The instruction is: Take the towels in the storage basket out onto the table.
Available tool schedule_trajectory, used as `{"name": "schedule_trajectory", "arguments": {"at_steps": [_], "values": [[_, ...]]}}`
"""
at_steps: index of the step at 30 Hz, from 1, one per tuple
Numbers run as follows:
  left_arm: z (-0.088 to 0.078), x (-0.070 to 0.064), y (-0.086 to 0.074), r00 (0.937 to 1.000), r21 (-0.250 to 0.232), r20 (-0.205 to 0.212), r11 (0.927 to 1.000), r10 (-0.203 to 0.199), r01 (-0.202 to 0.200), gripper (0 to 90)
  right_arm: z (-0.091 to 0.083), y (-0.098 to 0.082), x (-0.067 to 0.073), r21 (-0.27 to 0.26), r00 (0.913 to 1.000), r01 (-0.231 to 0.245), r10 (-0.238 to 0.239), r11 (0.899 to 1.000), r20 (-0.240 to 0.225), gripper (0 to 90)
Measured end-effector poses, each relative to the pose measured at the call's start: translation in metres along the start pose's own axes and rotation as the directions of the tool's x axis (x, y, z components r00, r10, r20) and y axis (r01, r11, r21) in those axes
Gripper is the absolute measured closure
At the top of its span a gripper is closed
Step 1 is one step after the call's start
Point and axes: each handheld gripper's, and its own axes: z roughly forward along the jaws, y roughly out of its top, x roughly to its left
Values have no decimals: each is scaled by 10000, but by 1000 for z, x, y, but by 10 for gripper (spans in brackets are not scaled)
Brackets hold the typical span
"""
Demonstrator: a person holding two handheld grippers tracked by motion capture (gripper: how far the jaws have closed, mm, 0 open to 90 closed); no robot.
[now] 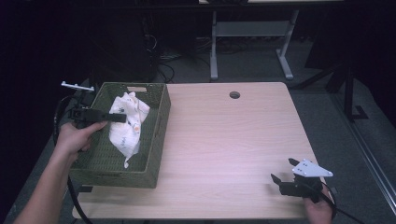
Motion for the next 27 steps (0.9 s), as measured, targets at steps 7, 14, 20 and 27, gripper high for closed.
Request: {"name": "schedule_trajectory", "arguments": {"at_steps": [7,14,20,27], "values": [[3,-23,10,9983,-91,299,9987,500,-498,720,-2,0,-1,-38,10000,-36,36,10000,7,137],[17,-49,18,9928,60,575,9943,1055,-1061,720,-2,0,0,-42,10000,28,-27,10000,25,137],[32,-65,22,9873,261,759,9896,1395,-1418,720,-2,0,0,-67,10000,22,-22,10000,16,137],[46,-79,24,9837,436,945,9866,1529,-1575,720,-4,0,-1,-118,10000,-13,13,9999,49,137]]}}
